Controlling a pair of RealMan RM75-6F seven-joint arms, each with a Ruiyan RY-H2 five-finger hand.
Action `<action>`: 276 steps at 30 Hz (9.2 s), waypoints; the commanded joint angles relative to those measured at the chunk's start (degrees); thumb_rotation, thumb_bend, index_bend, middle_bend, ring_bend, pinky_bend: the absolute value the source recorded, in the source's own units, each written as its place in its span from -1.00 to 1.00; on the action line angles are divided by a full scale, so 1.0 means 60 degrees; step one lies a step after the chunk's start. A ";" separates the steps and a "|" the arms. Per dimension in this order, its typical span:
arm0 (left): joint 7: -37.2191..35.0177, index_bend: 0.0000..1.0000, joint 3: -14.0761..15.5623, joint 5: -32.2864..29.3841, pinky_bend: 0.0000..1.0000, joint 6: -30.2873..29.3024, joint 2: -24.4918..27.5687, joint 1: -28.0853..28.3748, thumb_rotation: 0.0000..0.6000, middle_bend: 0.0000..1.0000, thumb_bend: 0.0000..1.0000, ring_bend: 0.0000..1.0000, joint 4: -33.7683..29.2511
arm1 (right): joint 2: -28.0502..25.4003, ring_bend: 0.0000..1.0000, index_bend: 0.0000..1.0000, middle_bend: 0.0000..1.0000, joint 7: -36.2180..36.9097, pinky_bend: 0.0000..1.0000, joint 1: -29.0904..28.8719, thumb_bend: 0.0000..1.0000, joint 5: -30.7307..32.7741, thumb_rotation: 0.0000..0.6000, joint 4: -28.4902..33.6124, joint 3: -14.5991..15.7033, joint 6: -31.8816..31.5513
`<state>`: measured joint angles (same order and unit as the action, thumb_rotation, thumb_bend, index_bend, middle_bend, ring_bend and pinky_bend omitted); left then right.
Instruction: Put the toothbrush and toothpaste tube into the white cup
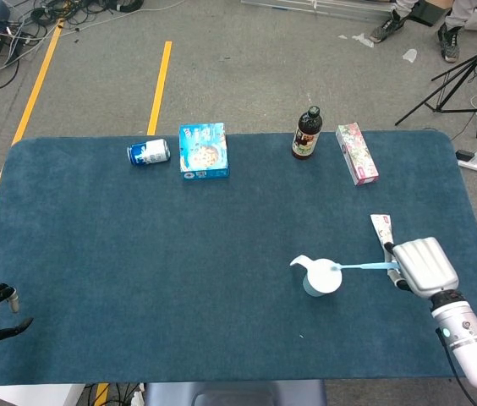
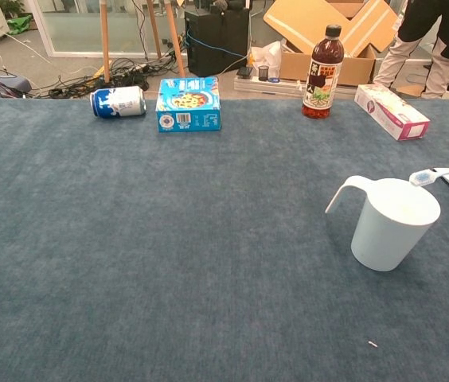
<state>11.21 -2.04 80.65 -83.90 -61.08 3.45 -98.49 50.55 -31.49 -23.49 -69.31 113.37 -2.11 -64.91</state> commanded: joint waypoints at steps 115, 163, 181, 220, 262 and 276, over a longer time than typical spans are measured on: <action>-0.0049 0.32 0.0002 0.0105 -0.18 -0.0073 0.0065 -0.0031 1.00 0.09 -1.00 -0.13 -0.0071 | -0.0677 1.00 -0.69 1.00 0.4437 1.00 -0.0153 -0.42 0.1252 1.00 -0.0381 0.0953 0.0260; -0.0121 0.32 0.0009 0.0076 -0.18 -0.0038 0.0087 -0.0024 1.00 0.09 -1.00 -0.13 -0.0079 | 0.2044 1.00 -0.84 1.00 0.7174 1.00 -0.0592 -0.34 0.2503 1.00 -0.4323 0.0130 0.5490; -0.0125 0.32 0.0015 0.0093 -0.18 -0.0049 0.0094 -0.0029 1.00 0.09 -1.00 -0.13 -0.0087 | 0.2267 1.00 -0.84 1.00 0.8158 1.00 -0.0483 -0.34 0.1301 1.00 -0.3944 -0.0361 0.5441; -0.0144 0.32 0.0028 0.0073 -0.18 -0.0002 0.0096 -0.0018 1.00 0.09 -1.00 -0.13 -0.0079 | 0.2370 1.00 -0.84 1.00 0.8825 1.00 -0.0691 -0.34 0.1036 1.00 -0.4393 -0.0352 0.5930; -0.0183 0.32 0.0025 0.0080 -0.18 0.0002 0.0121 -0.0014 1.00 0.09 -1.00 -0.13 -0.0091 | 0.2989 1.00 -0.84 1.00 0.9129 1.00 -0.1079 -0.34 0.0490 1.00 -0.4180 -0.0679 0.5981; -0.0102 0.32 0.0074 0.0086 -0.18 0.0096 0.0077 0.0013 1.00 0.09 -1.00 -0.13 -0.0091 | 0.1862 1.00 -0.53 1.00 0.6104 1.00 -0.0433 -0.35 -0.0479 1.00 -0.3281 -0.0599 0.2870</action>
<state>10.59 -1.60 81.16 -83.30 -60.62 3.52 -99.04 62.04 12.36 -26.62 -71.96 94.19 -5.58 -43.67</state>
